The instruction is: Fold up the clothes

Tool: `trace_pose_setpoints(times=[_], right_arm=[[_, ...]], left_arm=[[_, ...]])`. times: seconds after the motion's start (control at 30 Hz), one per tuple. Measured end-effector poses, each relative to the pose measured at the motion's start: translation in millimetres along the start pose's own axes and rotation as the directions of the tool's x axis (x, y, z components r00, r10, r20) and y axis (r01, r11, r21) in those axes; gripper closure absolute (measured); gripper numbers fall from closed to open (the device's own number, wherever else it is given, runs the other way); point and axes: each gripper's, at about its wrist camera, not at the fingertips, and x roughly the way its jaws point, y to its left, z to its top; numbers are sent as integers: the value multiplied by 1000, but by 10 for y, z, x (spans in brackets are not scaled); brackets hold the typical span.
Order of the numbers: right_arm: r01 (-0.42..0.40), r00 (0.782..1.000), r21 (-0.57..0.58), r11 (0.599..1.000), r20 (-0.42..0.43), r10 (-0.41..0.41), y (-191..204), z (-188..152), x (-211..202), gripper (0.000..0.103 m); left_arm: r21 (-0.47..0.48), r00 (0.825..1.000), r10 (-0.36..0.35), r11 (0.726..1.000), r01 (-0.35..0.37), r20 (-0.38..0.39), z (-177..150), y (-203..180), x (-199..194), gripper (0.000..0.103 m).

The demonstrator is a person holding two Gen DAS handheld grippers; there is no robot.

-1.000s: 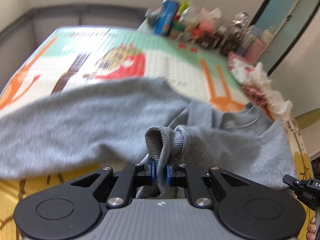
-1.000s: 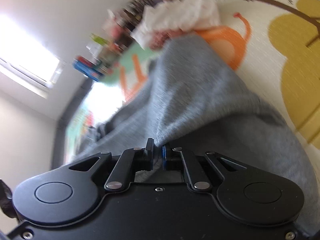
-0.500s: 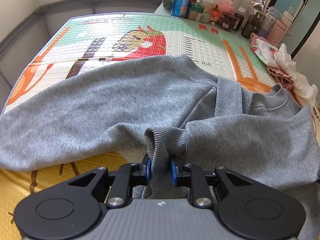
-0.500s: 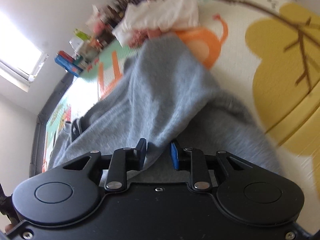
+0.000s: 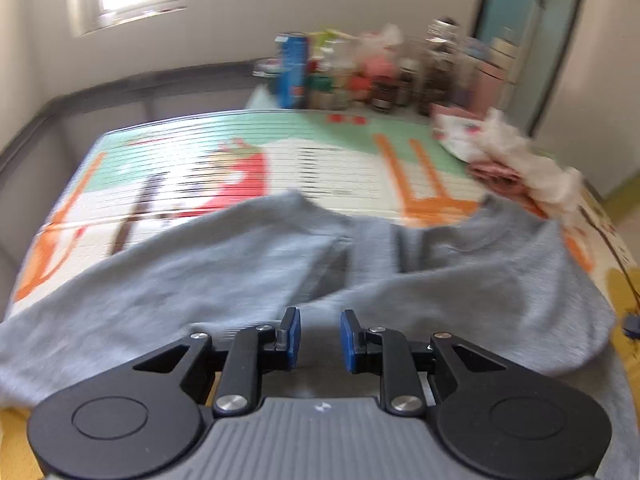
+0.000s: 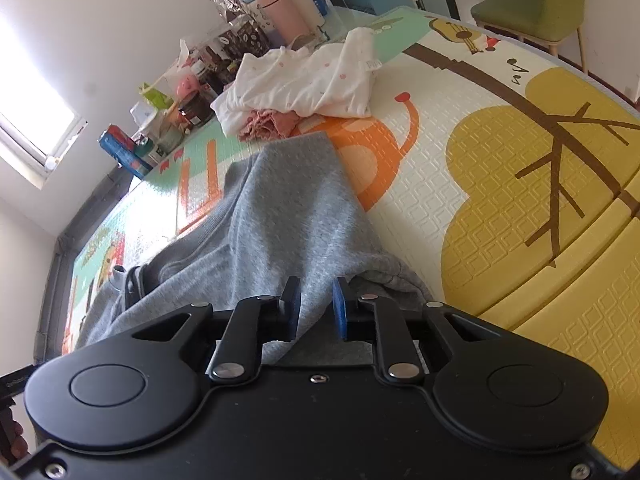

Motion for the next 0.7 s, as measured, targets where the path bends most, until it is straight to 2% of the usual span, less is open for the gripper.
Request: trace_pose_setpoints(times=[0.13, 0.27, 0.4, 0.7], right_arm=[[-14, 1000, -9, 1000, 8, 14, 65, 32, 77, 89], [-30, 1000, -42, 999, 3, 30, 211, 83, 199, 89], [-19, 999, -54, 998, -32, 17, 284, 111, 406, 89], [91, 992, -76, 993, -83, -98, 134, 106, 759, 92]], left_arm=[[30, 997, -55, 998, 56, -52, -65, -209, 208, 79], [13, 993, -55, 998, 57, -109, -125, -256, 453, 79], [-11, 989, -35, 999, 34, -145, -155, -193, 615, 79], [-48, 981, 36, 998, -46, -192, -189, 44, 797, 81]])
